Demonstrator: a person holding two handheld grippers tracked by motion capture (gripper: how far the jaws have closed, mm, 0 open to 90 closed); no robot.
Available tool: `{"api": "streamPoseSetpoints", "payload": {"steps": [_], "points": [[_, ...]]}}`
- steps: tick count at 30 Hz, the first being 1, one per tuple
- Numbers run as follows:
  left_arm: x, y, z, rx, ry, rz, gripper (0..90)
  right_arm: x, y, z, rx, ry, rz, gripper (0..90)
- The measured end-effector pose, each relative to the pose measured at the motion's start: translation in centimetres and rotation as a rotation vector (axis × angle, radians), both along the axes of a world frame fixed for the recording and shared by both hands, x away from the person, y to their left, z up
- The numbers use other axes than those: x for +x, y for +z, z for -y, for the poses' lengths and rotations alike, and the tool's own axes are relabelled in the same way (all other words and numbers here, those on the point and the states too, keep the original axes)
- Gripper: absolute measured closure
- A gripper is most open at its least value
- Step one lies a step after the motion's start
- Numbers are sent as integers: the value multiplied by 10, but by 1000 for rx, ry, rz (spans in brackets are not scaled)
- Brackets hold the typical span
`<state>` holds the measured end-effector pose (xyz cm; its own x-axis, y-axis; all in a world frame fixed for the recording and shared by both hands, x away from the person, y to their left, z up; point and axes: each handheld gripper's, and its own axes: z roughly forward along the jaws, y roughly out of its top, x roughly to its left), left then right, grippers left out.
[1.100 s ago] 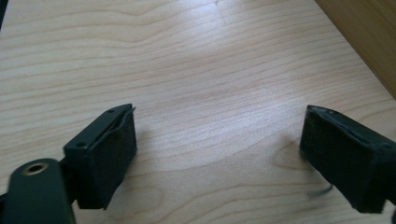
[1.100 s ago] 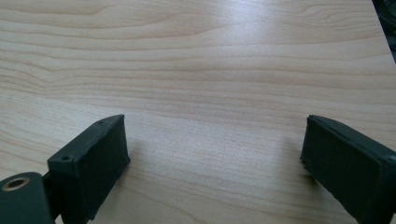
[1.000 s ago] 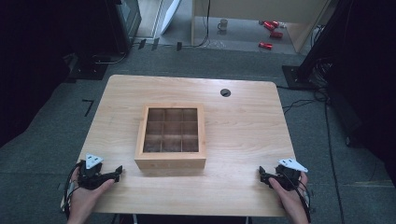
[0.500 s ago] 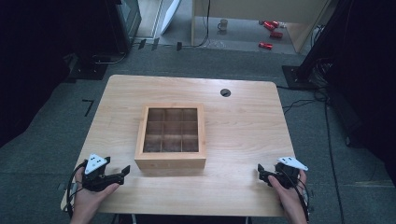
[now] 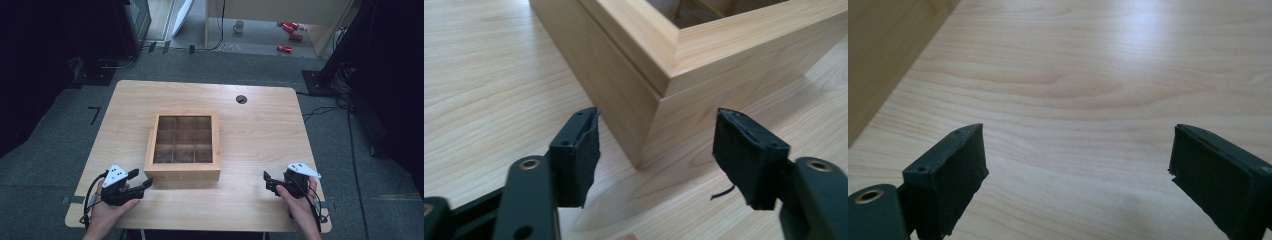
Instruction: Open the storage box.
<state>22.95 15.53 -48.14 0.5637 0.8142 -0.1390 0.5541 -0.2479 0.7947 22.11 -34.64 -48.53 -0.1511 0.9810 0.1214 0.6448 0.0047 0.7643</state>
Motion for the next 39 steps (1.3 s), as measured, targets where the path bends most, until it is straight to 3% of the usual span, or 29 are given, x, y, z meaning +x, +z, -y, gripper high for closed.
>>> {"api": "streamPoseSetpoints", "payload": {"steps": [8, 23, 31, 39], "points": [[9, 6, 9, -5, -14, -5, 490, 13, 17, -28, 0, 63, 25, 81], [11, 11, 11, 30, -27, -8, 482, 29, 34, -90, 10, 195, 64, 81], [10, 10, 10, 29, -24, -2, 488, 29, 40, -113, 32, 241, 85, 81], [10, 11, 10, 21, -19, 4, 497, 27, 43, -123, 46, 265, 94, 81]]}}
